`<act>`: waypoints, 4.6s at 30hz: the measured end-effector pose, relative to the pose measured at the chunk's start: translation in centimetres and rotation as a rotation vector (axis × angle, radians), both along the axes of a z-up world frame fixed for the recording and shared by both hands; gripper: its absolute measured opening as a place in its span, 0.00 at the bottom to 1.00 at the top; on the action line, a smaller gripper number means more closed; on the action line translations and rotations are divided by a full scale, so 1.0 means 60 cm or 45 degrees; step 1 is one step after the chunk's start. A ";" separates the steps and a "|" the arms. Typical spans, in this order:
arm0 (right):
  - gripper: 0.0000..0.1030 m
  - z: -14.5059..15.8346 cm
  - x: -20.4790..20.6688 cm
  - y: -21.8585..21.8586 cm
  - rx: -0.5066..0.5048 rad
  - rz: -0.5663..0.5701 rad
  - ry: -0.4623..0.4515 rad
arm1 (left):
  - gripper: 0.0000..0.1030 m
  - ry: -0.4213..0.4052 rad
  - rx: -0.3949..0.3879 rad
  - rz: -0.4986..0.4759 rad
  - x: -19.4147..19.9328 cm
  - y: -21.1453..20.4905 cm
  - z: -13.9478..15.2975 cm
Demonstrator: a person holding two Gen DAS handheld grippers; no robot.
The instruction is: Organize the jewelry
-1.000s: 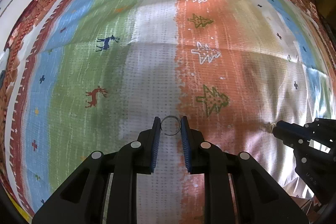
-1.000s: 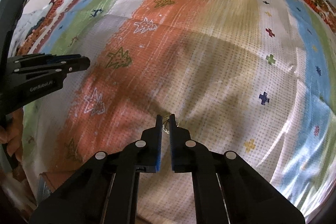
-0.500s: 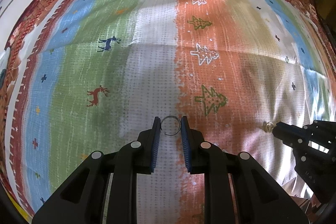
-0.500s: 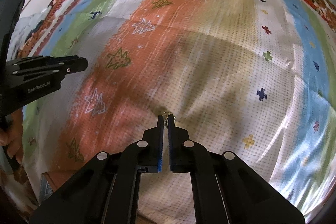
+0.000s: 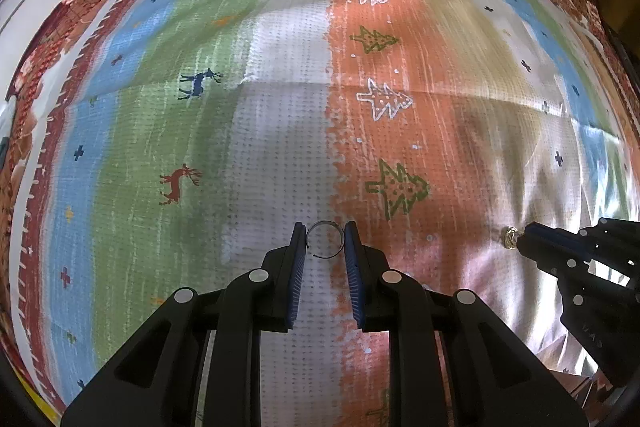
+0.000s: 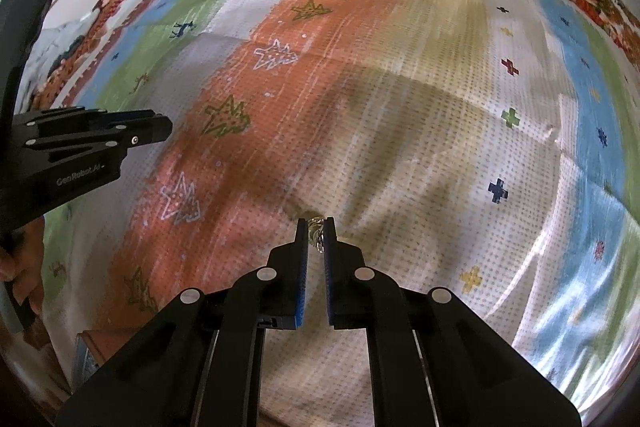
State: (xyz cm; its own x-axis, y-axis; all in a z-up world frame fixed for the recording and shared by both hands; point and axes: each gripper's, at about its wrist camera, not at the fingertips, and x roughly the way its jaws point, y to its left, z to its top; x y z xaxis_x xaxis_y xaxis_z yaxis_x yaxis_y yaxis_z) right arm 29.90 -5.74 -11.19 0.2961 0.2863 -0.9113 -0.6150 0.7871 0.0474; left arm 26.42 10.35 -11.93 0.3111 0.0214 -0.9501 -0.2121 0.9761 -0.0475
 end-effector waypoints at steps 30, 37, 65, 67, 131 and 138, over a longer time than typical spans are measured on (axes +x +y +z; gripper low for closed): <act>0.42 0.000 0.003 0.001 -0.038 -0.006 -0.043 | 0.19 -0.008 -0.014 0.000 -0.001 0.001 0.005; 0.42 -0.021 0.004 0.017 -0.078 0.020 -0.022 | 0.19 0.008 -0.019 -0.009 0.002 -0.001 -0.003; 0.10 0.009 -0.035 -0.001 -0.037 0.029 -0.070 | 0.19 -0.045 -0.053 0.016 -0.016 -0.002 0.025; 0.10 0.016 -0.041 -0.004 -0.025 0.021 -0.080 | 0.19 -0.056 -0.059 0.020 -0.022 -0.002 0.032; 0.12 0.107 -0.317 -0.131 0.336 0.016 -0.246 | 0.20 -0.378 -0.255 -0.239 -0.305 -0.154 0.150; 0.42 0.111 -0.328 -0.142 0.366 0.004 -0.257 | 0.30 -0.399 -0.262 -0.180 -0.311 -0.140 0.152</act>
